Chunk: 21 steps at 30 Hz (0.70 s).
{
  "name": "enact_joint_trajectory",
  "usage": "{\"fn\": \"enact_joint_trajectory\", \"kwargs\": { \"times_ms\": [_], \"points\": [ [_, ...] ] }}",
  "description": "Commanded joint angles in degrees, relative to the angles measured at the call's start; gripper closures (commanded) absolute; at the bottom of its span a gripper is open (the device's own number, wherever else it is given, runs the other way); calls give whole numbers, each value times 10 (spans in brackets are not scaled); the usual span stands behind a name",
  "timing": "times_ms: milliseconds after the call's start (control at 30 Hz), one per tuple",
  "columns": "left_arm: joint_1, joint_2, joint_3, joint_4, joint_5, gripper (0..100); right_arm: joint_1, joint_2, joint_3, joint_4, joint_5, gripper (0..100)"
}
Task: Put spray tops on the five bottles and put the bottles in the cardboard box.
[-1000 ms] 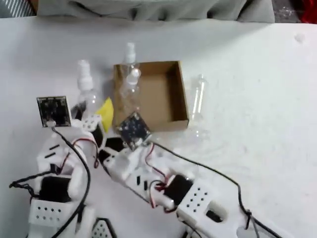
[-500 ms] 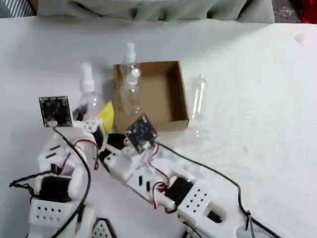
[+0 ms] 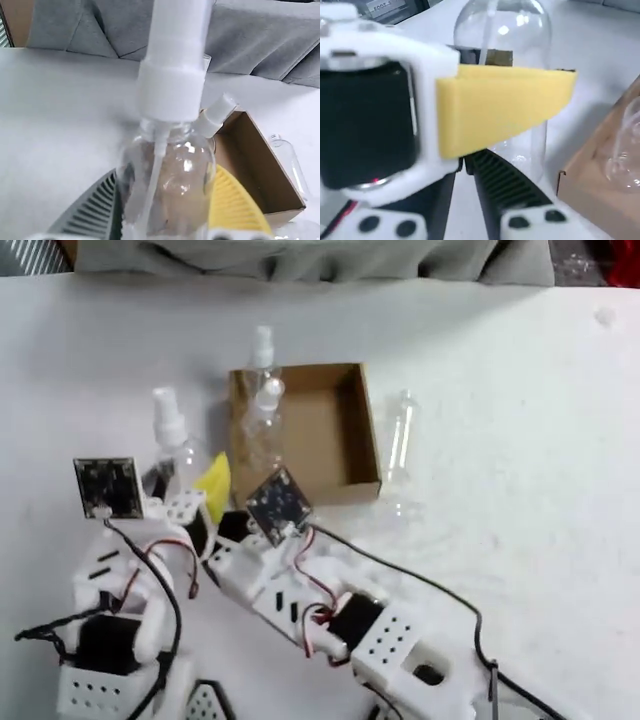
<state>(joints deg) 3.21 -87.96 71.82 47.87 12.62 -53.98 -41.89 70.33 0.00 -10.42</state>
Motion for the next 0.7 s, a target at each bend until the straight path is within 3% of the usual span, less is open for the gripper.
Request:
{"fn": "enact_joint_trajectory", "kwargs": {
  "times_ms": [0, 333, 667],
  "points": [
    [29, -25, -8, 8, 4, 980, 37, -25, -11, 28, -2, 984],
    [32, -27, -4, 9, 4, 980, 48, -44, -14, 77, -2, 984],
    [29, -27, -3, 7, 3, 980, 113, -49, -22, 124, 5, 984]
  ]
}}
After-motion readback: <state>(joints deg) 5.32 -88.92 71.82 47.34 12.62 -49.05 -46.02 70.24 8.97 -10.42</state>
